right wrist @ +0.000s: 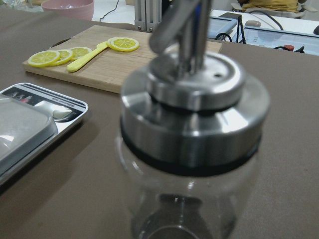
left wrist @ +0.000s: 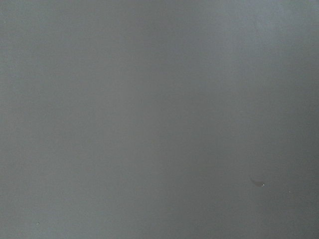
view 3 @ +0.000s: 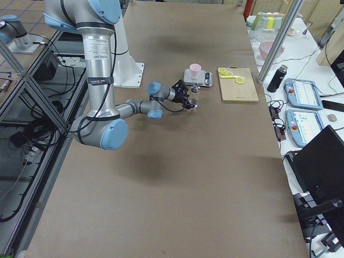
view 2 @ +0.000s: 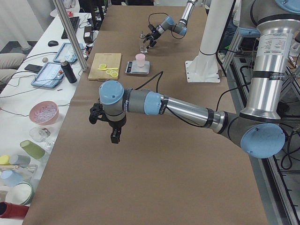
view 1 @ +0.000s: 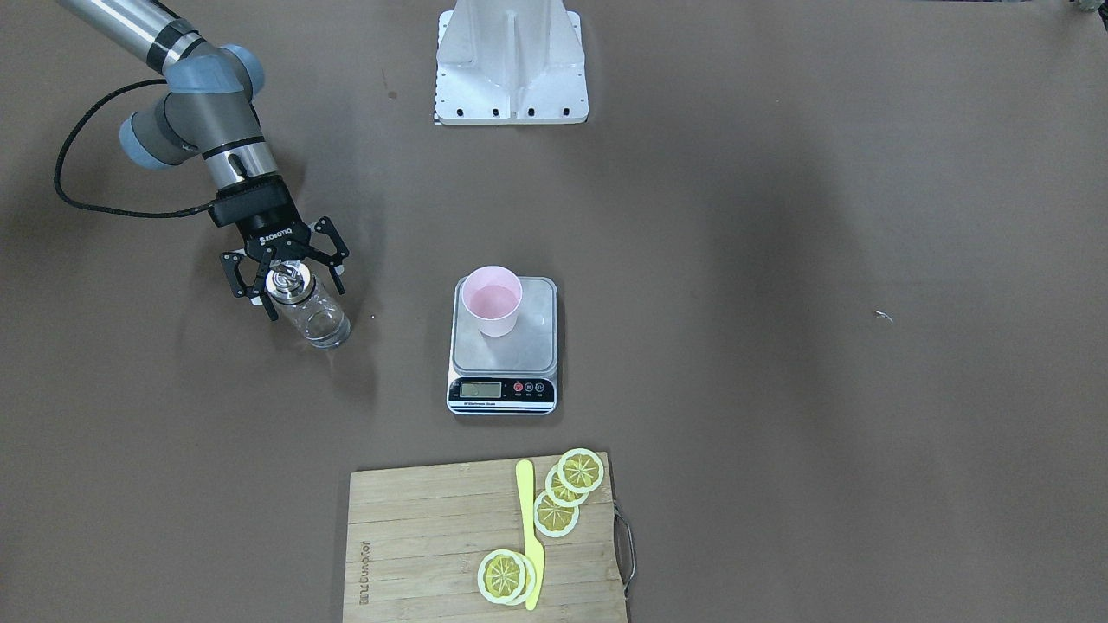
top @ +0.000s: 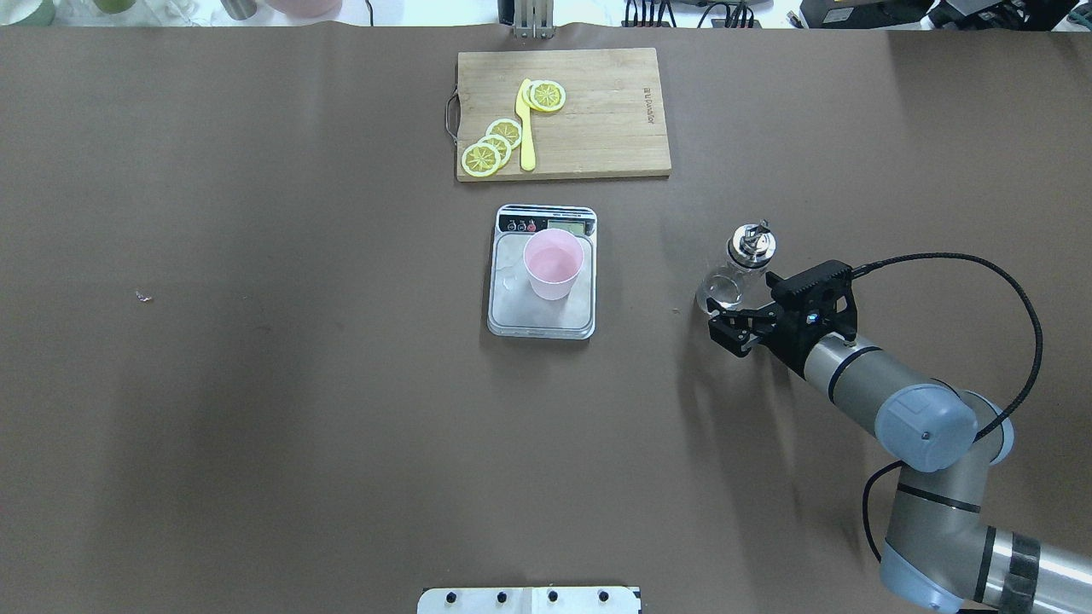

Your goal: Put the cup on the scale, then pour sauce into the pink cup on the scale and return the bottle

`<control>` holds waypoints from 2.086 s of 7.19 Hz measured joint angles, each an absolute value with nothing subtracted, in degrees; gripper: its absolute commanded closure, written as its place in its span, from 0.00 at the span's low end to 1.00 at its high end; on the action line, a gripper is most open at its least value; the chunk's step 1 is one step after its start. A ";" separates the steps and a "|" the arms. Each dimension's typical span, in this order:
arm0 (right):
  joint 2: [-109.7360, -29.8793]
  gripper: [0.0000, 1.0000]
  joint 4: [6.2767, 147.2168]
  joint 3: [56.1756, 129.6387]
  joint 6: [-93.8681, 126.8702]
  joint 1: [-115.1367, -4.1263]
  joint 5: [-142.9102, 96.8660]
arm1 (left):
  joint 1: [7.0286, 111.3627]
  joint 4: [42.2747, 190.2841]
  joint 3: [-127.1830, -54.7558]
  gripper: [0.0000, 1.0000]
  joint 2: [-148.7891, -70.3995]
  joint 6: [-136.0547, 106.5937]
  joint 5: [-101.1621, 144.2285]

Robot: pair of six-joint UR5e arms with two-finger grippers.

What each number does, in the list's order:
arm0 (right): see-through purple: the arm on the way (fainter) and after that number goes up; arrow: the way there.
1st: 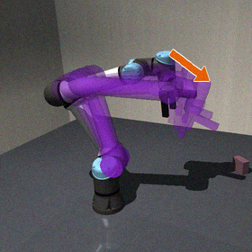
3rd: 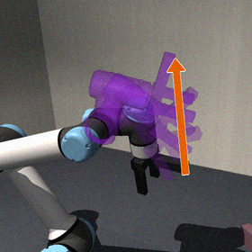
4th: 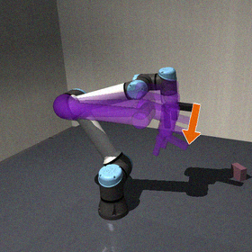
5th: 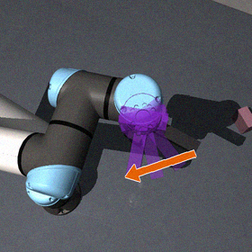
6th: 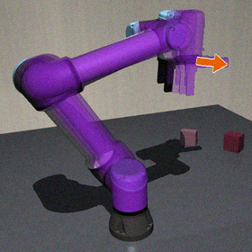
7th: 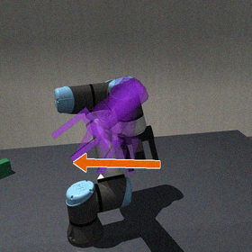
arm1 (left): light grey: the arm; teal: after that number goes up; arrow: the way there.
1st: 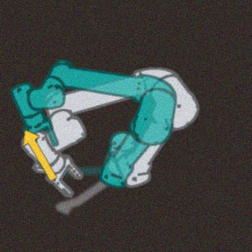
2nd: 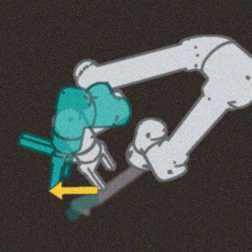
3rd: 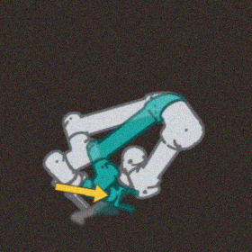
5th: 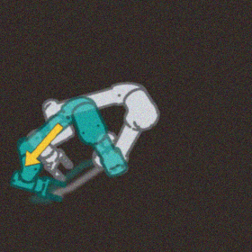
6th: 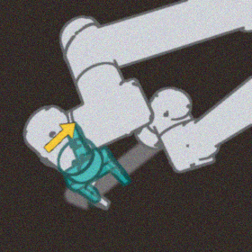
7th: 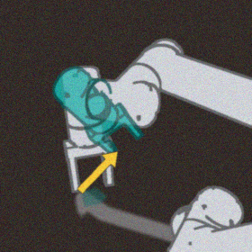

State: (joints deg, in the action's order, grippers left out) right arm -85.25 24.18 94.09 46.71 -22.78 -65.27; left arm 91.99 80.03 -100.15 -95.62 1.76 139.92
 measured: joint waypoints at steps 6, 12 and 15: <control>-98.23 0.00 24.17 104.06 46.68 -22.05 -65.63 | 92.02 79.98 -100.11 0.01 -95.63 1.76 139.92; -98.49 0.00 24.63 101.22 46.66 -38.37 -75.73 | 92.11 79.97 -100.15 0.01 -94.81 1.95 139.92; -90.37 0.00 28.10 92.86 45.26 -55.41 -96.76 | 92.11 80.00 -100.28 0.01 -94.80 2.16 140.03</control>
State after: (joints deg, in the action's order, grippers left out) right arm -90.37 28.10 92.86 45.26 -55.41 -96.76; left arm 92.11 80.00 -100.28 -94.80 2.16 140.03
